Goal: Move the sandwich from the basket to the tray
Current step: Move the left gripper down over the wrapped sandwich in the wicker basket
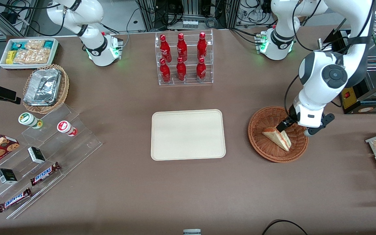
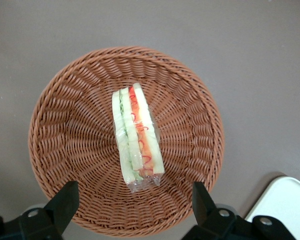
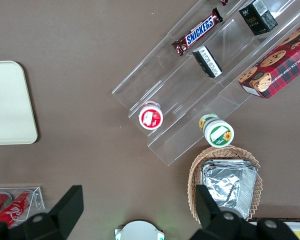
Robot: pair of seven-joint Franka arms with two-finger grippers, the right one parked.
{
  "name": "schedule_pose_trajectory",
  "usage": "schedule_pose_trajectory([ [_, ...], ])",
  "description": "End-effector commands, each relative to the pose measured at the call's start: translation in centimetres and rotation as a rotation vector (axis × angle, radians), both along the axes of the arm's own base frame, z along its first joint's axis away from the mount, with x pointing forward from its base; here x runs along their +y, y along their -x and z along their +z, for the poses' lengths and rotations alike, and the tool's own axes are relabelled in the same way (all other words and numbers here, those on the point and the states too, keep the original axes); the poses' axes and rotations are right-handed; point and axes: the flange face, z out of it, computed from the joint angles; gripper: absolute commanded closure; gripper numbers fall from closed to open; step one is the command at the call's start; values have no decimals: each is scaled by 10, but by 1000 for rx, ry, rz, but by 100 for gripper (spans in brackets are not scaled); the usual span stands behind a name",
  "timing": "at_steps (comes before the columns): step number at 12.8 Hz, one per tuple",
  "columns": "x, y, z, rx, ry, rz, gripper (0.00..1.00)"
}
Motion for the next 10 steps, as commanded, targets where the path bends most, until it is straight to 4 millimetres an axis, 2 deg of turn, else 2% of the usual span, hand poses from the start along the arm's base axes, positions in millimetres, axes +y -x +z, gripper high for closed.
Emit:
schedule_pose_trajectory([
  [1,2,7,-23,-31,12,73,0],
  [6,-1,0,-73,-24,27,71,0],
  [10,-2,-6,-96,-43,43,76,0],
])
